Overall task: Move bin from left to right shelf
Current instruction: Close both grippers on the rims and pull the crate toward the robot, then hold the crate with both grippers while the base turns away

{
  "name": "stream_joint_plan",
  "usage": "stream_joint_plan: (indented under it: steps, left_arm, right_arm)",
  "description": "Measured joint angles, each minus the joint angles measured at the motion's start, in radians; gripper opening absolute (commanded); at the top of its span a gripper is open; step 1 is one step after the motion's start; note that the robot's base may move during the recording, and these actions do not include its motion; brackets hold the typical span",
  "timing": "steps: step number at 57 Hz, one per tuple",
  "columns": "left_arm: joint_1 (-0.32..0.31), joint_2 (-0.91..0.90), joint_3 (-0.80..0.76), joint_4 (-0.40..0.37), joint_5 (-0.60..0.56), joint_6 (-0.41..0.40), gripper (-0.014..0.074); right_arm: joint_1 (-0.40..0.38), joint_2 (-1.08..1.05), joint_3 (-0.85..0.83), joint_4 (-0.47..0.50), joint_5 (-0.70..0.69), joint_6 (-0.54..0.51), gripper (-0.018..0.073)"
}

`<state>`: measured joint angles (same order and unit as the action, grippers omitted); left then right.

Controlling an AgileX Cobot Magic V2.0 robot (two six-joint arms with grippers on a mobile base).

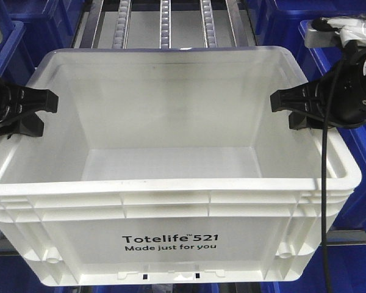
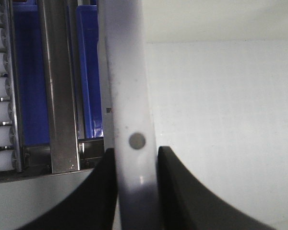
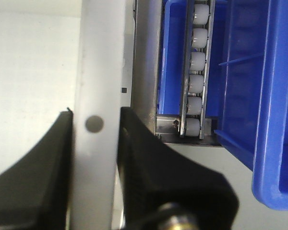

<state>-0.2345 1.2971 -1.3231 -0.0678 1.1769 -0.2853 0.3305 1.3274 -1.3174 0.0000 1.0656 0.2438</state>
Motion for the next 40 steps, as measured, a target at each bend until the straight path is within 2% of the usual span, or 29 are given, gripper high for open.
stream_joint_plan:
  steps: [40]
  left_arm:
    - [0.0, 0.0, 0.0, 0.0, 0.0, 0.0, -0.0006]
  right_arm:
    - [0.0, 0.0, 0.005, 0.006, -0.001, -0.001, 0.0]
